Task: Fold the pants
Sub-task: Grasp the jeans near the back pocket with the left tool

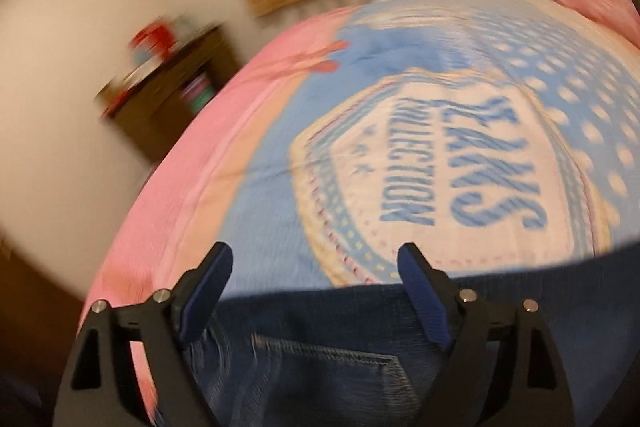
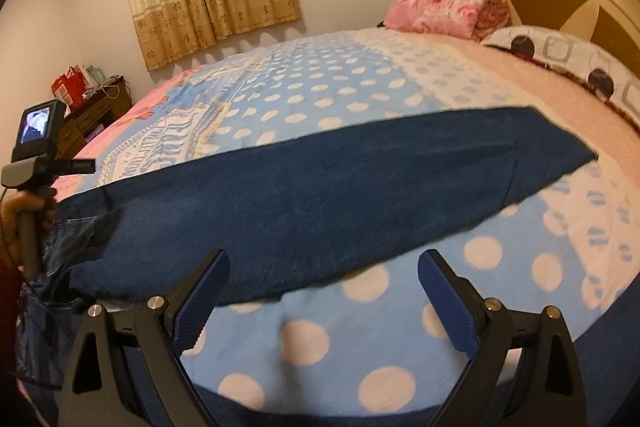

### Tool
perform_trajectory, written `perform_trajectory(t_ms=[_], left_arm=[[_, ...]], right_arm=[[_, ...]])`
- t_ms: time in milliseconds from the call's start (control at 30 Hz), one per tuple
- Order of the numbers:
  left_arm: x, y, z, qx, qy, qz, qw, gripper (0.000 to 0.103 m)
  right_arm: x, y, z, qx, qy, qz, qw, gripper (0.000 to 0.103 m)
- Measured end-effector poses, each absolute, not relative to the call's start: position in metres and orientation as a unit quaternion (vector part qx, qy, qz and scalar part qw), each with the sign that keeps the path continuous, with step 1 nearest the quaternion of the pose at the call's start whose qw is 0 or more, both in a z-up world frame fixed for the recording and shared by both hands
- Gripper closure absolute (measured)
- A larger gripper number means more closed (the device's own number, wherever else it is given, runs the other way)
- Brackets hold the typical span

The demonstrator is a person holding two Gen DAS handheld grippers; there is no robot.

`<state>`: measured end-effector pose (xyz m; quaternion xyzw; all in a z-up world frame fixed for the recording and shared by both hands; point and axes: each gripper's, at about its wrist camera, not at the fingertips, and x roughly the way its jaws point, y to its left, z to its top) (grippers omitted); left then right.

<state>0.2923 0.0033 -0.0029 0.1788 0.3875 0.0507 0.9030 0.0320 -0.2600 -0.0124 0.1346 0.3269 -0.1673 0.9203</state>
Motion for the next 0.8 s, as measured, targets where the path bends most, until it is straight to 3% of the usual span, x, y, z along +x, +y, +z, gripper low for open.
perform_trajectory(t_ms=[100, 200, 467, 567, 800], left_arm=[[0.306, 0.014, -0.009, 0.201, 0.416, -0.029, 0.887, 0.017], [0.305, 0.011, -0.016, 0.214, 0.432, -0.101, 0.870, 0.026], [0.306, -0.012, -0.034, 0.271, 0.416, -0.240, 0.834, 0.026], [0.314, -0.013, -0.035, 0.231, 0.446, -0.311, 0.807, 0.046], [0.310, -0.021, -0.056, 0.244, 0.462, -0.352, 0.776, 0.054]], right_arm=[[0.033, -0.260, -0.012, 0.133, 0.328, -0.167, 0.920, 0.007], [0.036, -0.258, -0.017, 0.142, 0.337, -0.162, 0.916, 0.007], [0.047, -0.249, -0.024, 0.130, 0.348, -0.164, 0.914, 0.007], [0.049, -0.249, -0.026, 0.126, 0.352, -0.168, 0.912, 0.007], [0.055, -0.255, -0.037, 0.131, 0.365, -0.180, 0.904, 0.007]])
